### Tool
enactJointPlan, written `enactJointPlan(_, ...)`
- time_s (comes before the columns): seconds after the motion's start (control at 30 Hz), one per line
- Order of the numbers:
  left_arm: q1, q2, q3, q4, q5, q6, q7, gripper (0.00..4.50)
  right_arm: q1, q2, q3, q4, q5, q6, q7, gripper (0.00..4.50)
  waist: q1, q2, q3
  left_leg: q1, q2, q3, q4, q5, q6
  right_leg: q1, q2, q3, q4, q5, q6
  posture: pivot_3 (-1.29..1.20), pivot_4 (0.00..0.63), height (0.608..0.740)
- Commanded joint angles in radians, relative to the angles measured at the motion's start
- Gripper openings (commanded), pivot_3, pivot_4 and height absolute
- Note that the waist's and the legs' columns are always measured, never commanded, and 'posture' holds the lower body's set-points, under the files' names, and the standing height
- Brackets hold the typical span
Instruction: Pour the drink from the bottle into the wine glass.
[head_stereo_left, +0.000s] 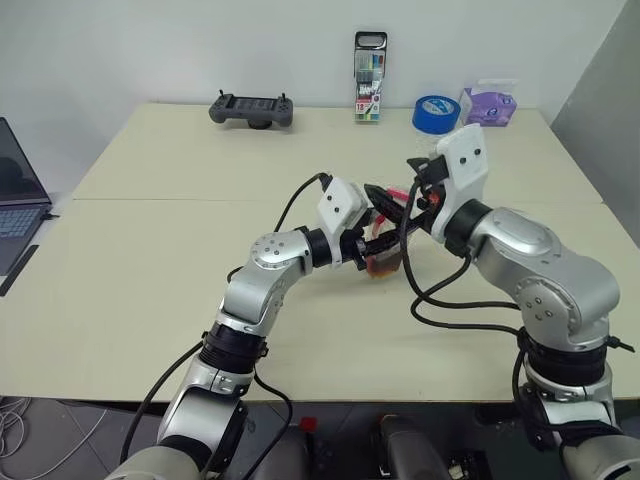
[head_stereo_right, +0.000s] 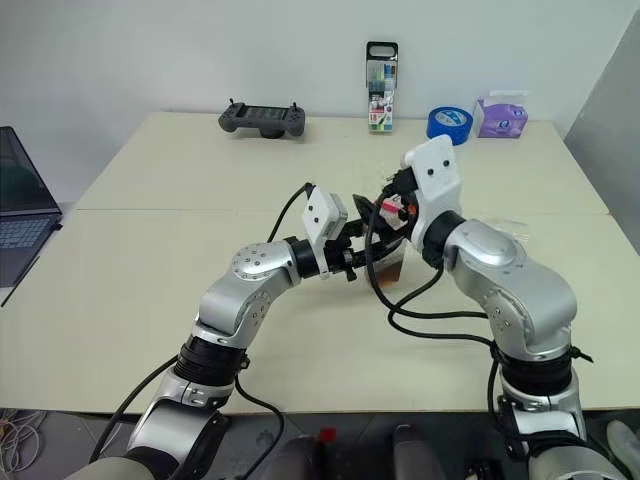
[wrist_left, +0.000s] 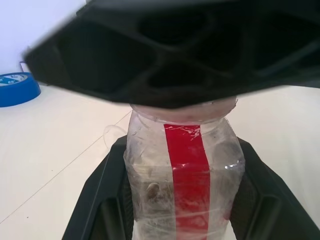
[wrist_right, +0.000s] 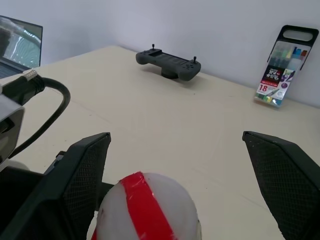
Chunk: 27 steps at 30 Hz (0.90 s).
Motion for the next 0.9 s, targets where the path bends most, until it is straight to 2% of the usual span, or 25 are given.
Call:
enactJointPlan(0.03, -0.012, -0.005, 0.015, -0.037, -0.006, -0.029, 0.006, 1.95, -0.01, 0.014, -0.032, -0.011, -0.012, 0.004, -0.016, 4.5, 0.0, 0.0, 0.0, 0.0, 0.0, 0.0, 0.0, 0.0, 0.0, 0.0, 0.0, 0.0, 0.0, 0.0, 0.0, 0.0, 0.15, 0.74)
enactJointPlan(0.53, -0.015, -0.001, 0.015, -0.03, -0.004, -0.03, -0.001, 1.95, 0.072, -0.062, -0.101, -0.097, 0.044, 0.038, 0.061, 4.5, 0.0, 0.0, 0.0, 0.0, 0.0, 0.0, 0.0, 0.0, 0.0, 0.0, 0.0, 0.0, 0.0, 0.0, 0.0, 0.0, 0.15, 0.74)
enactJointPlan(0.9, -0.012, -0.001, 0.012, -0.035, -0.004, -0.028, -0.002, 1.94, 0.082, -0.042, -0.107, -0.138, 0.142, 0.035, 0.119, 4.5, 0.0, 0.0, 0.0, 0.0, 0.0, 0.0, 0.0, 0.0, 0.0, 0.0, 0.0, 0.0, 0.0, 0.0, 0.0, 0.0, 0.15, 0.74)
